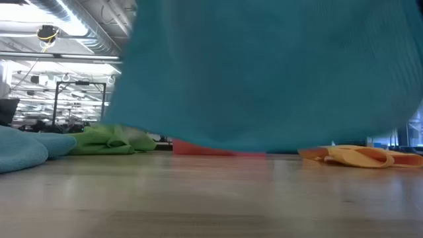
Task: Roll microfiber towels into tight, uniform cylinder then place into a basket
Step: Roll the left blue microfiber cloth
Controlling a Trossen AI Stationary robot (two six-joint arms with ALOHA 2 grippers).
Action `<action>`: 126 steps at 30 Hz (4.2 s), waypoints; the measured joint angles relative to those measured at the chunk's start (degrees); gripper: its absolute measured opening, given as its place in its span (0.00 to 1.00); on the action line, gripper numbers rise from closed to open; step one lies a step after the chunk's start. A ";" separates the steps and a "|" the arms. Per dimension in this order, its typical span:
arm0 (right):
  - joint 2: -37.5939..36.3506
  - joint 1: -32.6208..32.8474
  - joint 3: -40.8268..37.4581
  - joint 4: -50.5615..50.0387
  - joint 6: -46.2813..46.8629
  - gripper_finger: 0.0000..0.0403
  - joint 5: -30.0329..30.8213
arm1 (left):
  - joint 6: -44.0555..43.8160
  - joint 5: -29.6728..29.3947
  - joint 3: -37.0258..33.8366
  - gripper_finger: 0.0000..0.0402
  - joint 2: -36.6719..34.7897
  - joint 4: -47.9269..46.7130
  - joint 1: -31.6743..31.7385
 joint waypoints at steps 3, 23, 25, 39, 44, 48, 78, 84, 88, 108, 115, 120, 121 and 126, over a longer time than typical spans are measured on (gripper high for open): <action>-0.18 -0.07 2.11 -5.54 4.62 0.00 3.17 | 0.12 -2.44 0.92 0.00 -0.21 -1.29 -0.89; -3.52 -25.48 -23.15 -34.80 41.88 0.00 -3.46 | -16.51 13.57 -23.30 0.00 -0.54 -9.79 31.38; -3.52 -28.48 -25.33 -33.04 40.11 0.00 -4.78 | -13.84 16.95 -26.37 0.00 -0.54 -6.06 35.07; -12.67 -45.90 -26.27 -30.64 19.99 0.00 -7.70 | -3.83 30.42 -32.20 0.00 -0.54 6.69 51.49; -16.69 -49.41 -26.21 -28.42 16.38 0.00 -10.96 | -2.26 31.19 -32.20 0.00 -0.54 7.05 53.35; -16.88 -48.37 -26.49 -26.95 16.18 0.00 -15.24 | -2.20 32.20 -32.20 0.00 -0.54 7.04 52.76; -16.39 -23.05 -48.35 -8.45 28.31 0.01 -17.47 | 0.70 32.21 -32.18 0.00 13.33 5.74 31.90; -16.39 -20.71 -52.78 1.67 28.62 0.01 -20.92 | 0.33 32.24 -32.18 0.00 15.19 5.74 30.39; -16.01 -19.92 -55.18 5.94 31.06 0.01 -20.95 | 0.33 35.70 -32.18 0.00 16.52 5.84 29.65; -14.36 -19.56 -58.42 14.94 35.94 0.45 -22.19 | -2.74 40.74 -32.09 0.31 19.13 9.44 28.47; -11.99 -21.70 -58.40 14.92 33.14 0.38 -12.66 | -2.75 24.10 -32.11 0.30 19.01 10.42 28.44; -7.38 -26.17 -58.41 14.86 31.31 0.30 -15.30 | -2.69 23.65 -32.13 0.30 20.18 13.80 32.32; -6.38 -27.00 -58.40 14.89 31.11 0.29 -16.18 | -2.69 23.77 -32.13 0.30 20.58 13.80 33.02; -2.29 -30.21 -58.27 15.01 29.75 0.22 -21.81 | -2.32 28.07 -32.07 0.30 22.04 14.25 35.58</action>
